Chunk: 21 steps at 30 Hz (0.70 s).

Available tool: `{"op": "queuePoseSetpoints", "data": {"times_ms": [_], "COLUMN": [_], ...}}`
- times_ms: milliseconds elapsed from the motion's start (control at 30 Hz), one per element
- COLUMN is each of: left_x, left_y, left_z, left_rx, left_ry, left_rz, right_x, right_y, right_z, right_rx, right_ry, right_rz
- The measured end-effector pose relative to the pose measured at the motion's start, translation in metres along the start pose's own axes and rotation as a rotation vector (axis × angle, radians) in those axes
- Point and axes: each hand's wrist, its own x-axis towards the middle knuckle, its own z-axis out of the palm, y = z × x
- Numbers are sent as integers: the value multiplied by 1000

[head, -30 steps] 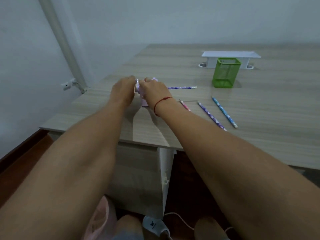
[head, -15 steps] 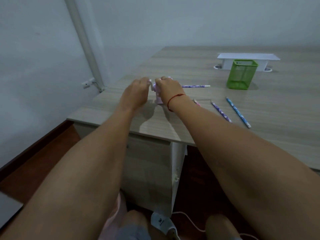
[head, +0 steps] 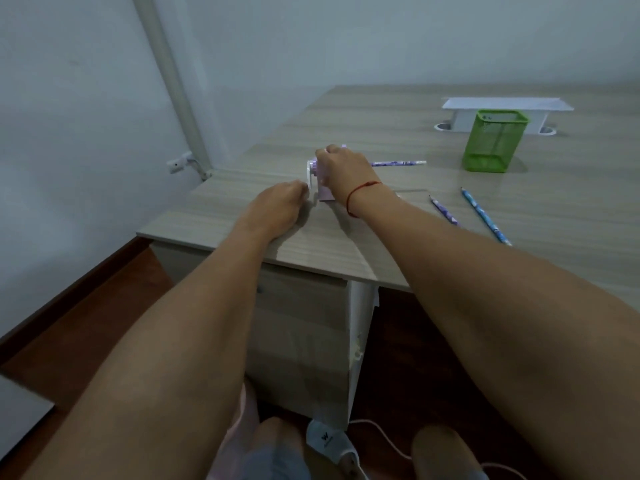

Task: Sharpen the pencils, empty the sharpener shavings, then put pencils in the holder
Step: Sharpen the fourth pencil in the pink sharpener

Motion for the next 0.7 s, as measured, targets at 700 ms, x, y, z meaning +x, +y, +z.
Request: {"op": "queuePoseSetpoints", "data": {"times_ms": [700], "left_x": [68], "left_y": [-9], "left_z": [1], "left_rx": [163], "left_ry": [73], "left_rz": [-114], "right_x": [3], "right_y": [4], "right_z": [-5], "right_rx": [-27], "right_ry": [-18], "right_rz": [-48]}}
